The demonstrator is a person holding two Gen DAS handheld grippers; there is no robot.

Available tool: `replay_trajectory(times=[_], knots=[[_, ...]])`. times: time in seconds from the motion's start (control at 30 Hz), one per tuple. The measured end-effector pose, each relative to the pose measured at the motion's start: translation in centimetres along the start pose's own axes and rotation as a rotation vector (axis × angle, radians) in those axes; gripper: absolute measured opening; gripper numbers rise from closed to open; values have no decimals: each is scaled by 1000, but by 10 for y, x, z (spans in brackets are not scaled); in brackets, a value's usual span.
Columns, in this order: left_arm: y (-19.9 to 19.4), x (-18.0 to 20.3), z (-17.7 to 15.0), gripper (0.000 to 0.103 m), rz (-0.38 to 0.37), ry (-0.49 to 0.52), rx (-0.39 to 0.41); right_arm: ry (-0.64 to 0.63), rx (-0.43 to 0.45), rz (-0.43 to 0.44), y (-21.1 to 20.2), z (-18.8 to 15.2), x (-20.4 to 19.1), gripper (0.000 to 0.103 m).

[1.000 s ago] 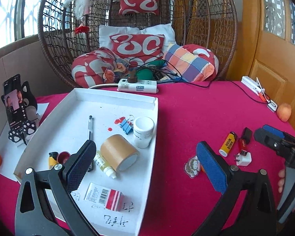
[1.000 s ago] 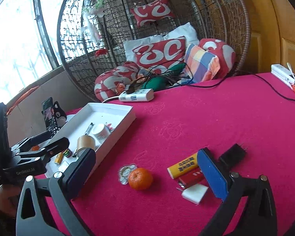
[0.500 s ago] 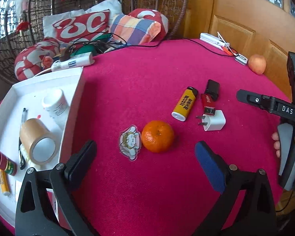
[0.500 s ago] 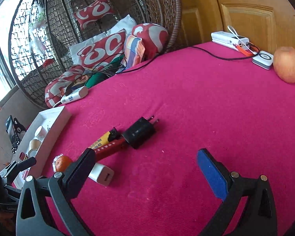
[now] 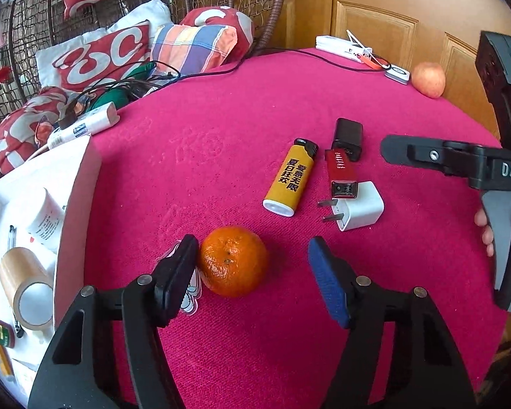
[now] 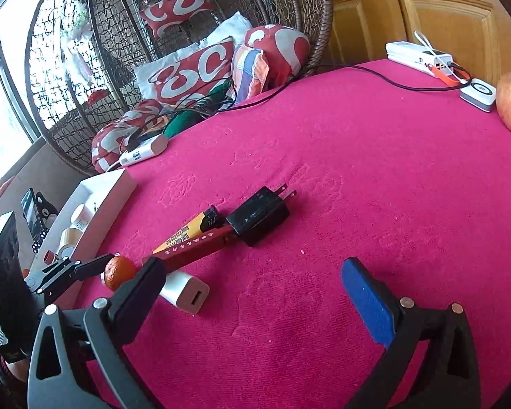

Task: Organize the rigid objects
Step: 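Move the left gripper to the tangerine while the right approaches the black charger plug, then close the left gripper on the tangerine while the right grasps the black charger plug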

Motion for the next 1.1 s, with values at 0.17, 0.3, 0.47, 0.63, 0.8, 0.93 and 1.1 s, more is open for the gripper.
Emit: replay_trajectory(times=[0.17, 0.3, 0.47, 0.63, 0.8, 0.93, 1.1], knots=[[-1, -6, -4, 41, -5, -6, -2, -103, -43, -38, 22, 16, 4, 100], [-1, -5, -4, 41, -13, 3, -9, -145, -55, -69, 27, 21, 5, 90], [7, -3, -5, 41, -19, -16, -40, -216, -109, -43, 44, 22, -6, 79], [5, -2, -6, 41, -28, -33, -38, -286, -124, -52, 52, 25, -14, 61], [-5, 0, -8, 40, -42, -53, -8, -267, -96, -65, 40, 21, -9, 61], [-21, 1, -4, 40, -57, -66, 31, -212, -29, -54, 17, 24, -5, 61], [-43, 3, 4, 40, -68, -84, 88, -170, 57, -6, -20, 31, -12, 61]])
Point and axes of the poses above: each gripper's, at about its wrist camera, not at the fingertips, and y roughly the way its jaws point, x to its right, z to its top, the point moved 6 cm from there along y, roughly the way its jaws point
